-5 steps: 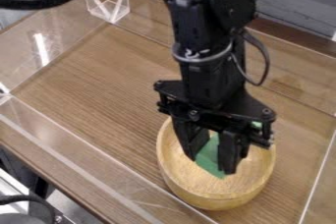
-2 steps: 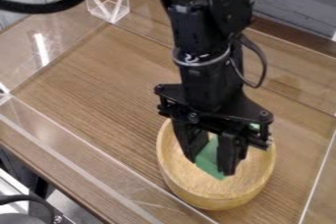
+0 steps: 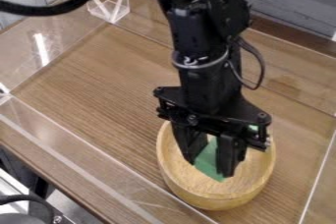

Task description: Put the green block in the brown bowl

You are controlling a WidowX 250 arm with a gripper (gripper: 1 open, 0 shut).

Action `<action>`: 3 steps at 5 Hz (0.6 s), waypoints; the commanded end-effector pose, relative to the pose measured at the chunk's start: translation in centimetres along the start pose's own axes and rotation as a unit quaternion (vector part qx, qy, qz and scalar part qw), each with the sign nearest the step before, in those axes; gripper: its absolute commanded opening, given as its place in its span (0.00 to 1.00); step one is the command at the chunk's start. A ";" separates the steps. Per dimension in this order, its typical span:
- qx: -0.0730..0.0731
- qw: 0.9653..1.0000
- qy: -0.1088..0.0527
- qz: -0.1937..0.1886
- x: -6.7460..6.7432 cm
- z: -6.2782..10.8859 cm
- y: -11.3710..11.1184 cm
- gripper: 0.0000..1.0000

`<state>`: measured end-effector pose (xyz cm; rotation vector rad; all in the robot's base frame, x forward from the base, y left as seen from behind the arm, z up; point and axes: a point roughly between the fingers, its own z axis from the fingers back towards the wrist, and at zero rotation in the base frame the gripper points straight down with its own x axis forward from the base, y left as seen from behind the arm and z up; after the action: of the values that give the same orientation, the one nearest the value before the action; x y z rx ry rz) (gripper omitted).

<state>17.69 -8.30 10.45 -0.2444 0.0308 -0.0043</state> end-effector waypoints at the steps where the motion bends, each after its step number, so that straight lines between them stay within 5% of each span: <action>1: -0.007 1.000 -0.011 0.002 0.5 0.5 -0.1 0.00; 3: -0.010 1.000 -0.009 0.004 0.6 0.3 -0.1 0.00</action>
<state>17.82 -8.31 10.23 -0.2544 0.0385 -0.0006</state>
